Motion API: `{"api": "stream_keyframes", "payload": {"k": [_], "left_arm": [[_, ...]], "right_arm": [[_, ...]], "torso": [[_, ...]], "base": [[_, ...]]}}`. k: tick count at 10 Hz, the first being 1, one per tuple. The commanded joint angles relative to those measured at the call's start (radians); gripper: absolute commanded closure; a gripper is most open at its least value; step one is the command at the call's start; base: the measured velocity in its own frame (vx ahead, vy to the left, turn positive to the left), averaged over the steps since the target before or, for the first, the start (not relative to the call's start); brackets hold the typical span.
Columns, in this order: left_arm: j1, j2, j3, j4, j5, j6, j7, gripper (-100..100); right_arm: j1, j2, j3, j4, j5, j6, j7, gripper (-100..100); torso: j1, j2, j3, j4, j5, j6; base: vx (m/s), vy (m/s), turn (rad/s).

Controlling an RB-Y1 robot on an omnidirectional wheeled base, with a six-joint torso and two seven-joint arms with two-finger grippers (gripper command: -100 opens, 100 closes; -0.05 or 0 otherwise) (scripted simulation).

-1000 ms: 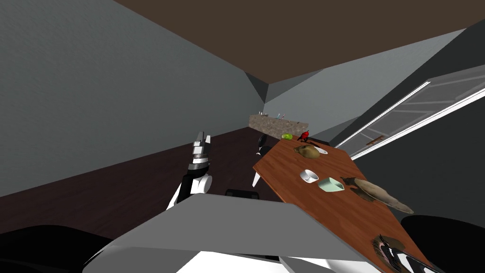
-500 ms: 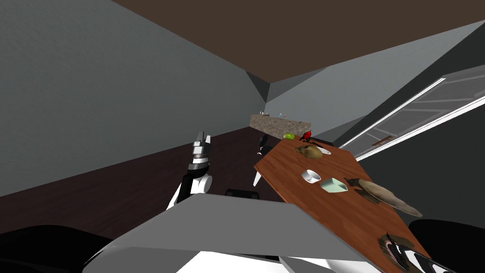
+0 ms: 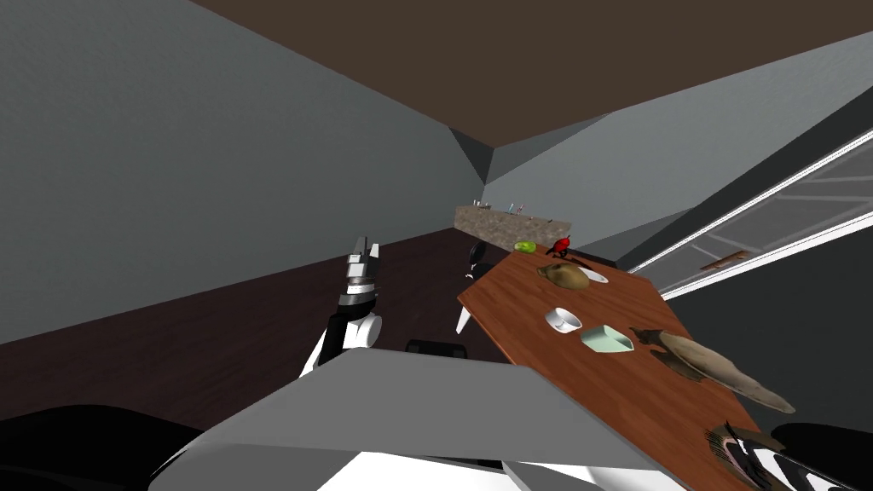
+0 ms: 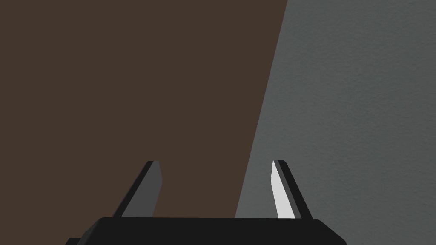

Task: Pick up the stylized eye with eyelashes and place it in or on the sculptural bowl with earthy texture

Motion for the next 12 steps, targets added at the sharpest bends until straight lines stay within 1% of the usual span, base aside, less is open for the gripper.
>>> {"api": "stream_keyframes", "payload": {"k": [1, 5, 6, 8, 9, 10, 12], "left_arm": [[0.000, 0.000, 0.000, 0.000, 0.000, 0.000, 0.000, 0], [0.000, 0.000, 0.000, 0.000, 0.000, 0.000, 0.000, 0], [0.000, 0.000, 0.000, 0.000, 0.000, 0.000, 0.000, 0], [0.000, 0.000, 0.000, 0.000, 0.000, 0.000, 0.000, 0], [0.000, 0.000, 0.000, 0.000, 0.000, 0.000, 0.000, 0], [0.000, 0.000, 0.000, 0.000, 0.000, 0.000, 0.000, 0], [0.000, 0.000, 0.000, 0.000, 0.000, 0.000, 0.000, 0]], "right_arm": [[-0.014, -0.027, 0.021, -0.005, -0.023, 0.028, -0.001, 100], [-0.060, -0.060, -0.015, 0.040, -0.112, 0.124, 0.088, 100], [-0.060, -0.060, -0.015, 0.040, -0.112, 0.124, 0.088, 100], [-0.088, -0.073, -0.034, 0.066, -0.166, 0.175, 0.139, 100], [-0.088, -0.073, -0.034, 0.066, -0.166, 0.176, 0.139, 100], [-0.103, -0.079, -0.044, 0.080, -0.195, 0.203, 0.166, 100], [-0.133, -0.091, -0.064, 0.107, -0.257, 0.257, 0.221, 100]], "torso": [[0.000, 0.000, 0.000, 0.000, 0.000, 0.000], [0.004, -0.002, -0.001, 0.000, 0.004, -0.001], [0.004, 0.000, 0.000, 0.000, 0.004, 0.000], [0.007, -0.001, 0.000, 0.000, 0.006, 0.001], [0.008, 0.000, 0.000, 0.000, 0.007, 0.000], [0.011, -0.001, 0.000, 0.000, 0.008, 0.002], [0.013, -0.001, 0.000, 0.000, 0.011, 0.000]], "base": [[-0.053, -0.075, 0.058], [-0.071, -0.077, 0.163], [-0.075, -0.078, 0.084], [-0.078, -0.059, 0.160], [-0.066, -0.050, 0.108], [-0.062, -0.043, 0.132], [-0.110, -0.063, 0.230]]}}
